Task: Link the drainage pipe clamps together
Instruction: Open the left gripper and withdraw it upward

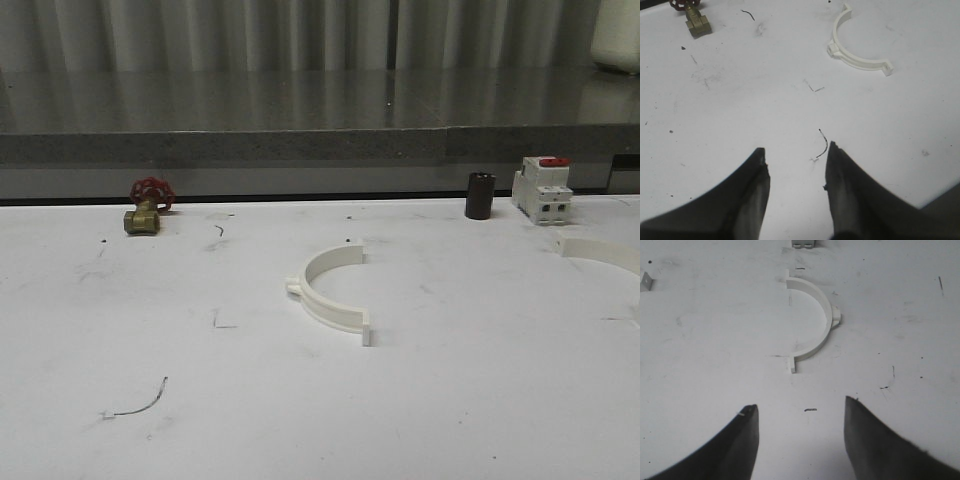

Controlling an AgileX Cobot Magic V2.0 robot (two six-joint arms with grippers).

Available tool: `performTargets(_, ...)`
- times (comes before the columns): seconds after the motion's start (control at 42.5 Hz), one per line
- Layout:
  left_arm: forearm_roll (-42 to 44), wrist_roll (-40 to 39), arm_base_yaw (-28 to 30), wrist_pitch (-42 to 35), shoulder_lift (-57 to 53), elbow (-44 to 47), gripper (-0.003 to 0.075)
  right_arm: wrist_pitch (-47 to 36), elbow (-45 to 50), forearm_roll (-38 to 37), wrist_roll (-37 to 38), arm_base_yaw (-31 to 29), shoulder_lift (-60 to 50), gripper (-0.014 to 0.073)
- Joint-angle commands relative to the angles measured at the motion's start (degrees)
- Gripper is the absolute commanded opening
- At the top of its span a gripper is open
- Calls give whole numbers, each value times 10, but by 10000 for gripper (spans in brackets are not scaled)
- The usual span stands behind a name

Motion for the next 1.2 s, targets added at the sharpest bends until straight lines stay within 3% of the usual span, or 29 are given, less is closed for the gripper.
performTargets(0.0,-10,0,1,-37,-7,-14,273,-28,-19,-4,-4,-2,-2,420)
performTargets(0.518,-10,0,1,-39,-7,-14,273,-34,-21,-4,-4,-2,-2,420)
performTargets(0.636,-10,0,1,-39,-7,-14,273,-5,-36,-4,-4,-2,10,420)
performTargets(0.942,-10,0,1,-40,-7,-14,273,100,-133,-4,-4,-45,152,420)
performTargets(1.178,-10,0,1,-40,-7,-14,273,115,-212,17,-58,-91,287,420)
